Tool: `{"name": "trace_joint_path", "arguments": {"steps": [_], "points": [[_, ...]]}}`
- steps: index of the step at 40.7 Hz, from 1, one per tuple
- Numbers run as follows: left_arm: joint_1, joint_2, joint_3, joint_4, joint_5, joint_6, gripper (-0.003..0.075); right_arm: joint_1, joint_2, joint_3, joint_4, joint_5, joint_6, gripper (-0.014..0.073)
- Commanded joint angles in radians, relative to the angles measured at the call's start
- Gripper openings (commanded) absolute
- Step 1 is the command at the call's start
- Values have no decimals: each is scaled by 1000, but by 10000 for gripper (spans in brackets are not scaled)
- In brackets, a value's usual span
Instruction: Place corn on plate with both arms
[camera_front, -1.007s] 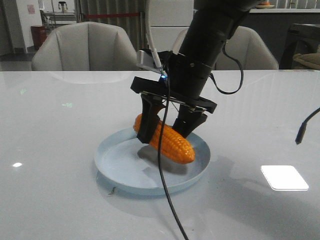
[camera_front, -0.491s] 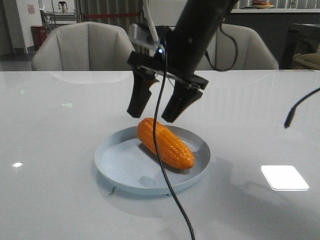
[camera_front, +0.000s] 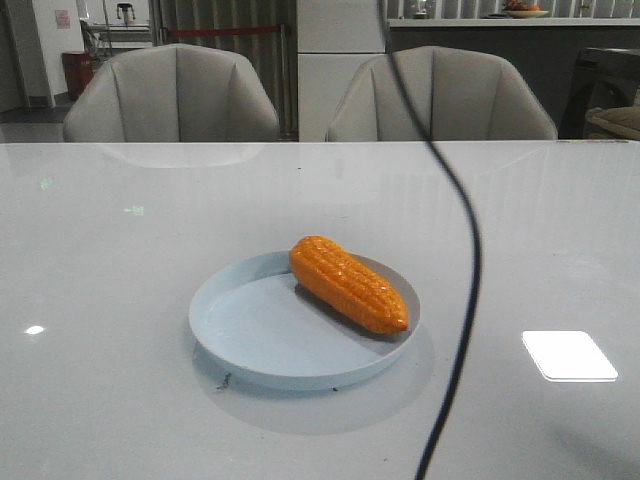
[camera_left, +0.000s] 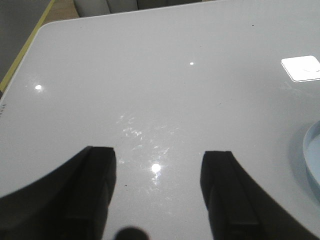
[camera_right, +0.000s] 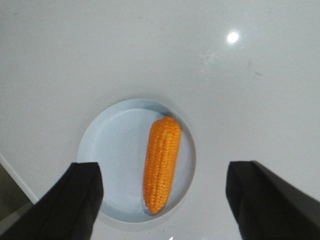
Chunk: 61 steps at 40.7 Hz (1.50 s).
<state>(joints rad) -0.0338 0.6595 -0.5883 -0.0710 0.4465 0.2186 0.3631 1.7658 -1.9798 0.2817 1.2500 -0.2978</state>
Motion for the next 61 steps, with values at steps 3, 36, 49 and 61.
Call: {"name": "trace_joint_path", "arguments": {"steps": [3, 36, 49, 61], "points": [[1, -3, -28, -10, -78, -5, 434, -87, -181, 33, -1, -22, 7, 610], [1, -3, -28, -12, -78, -5, 434, -471, -997, 1183, 61, -493, -14, 610], [1, -3, -28, -12, -78, -5, 434, -443, -1020, 1226, 61, -594, -21, 610], [1, -3, -28, -12, -78, -5, 434, -443, -1020, 1268, 15, -846, -21, 610]]}}
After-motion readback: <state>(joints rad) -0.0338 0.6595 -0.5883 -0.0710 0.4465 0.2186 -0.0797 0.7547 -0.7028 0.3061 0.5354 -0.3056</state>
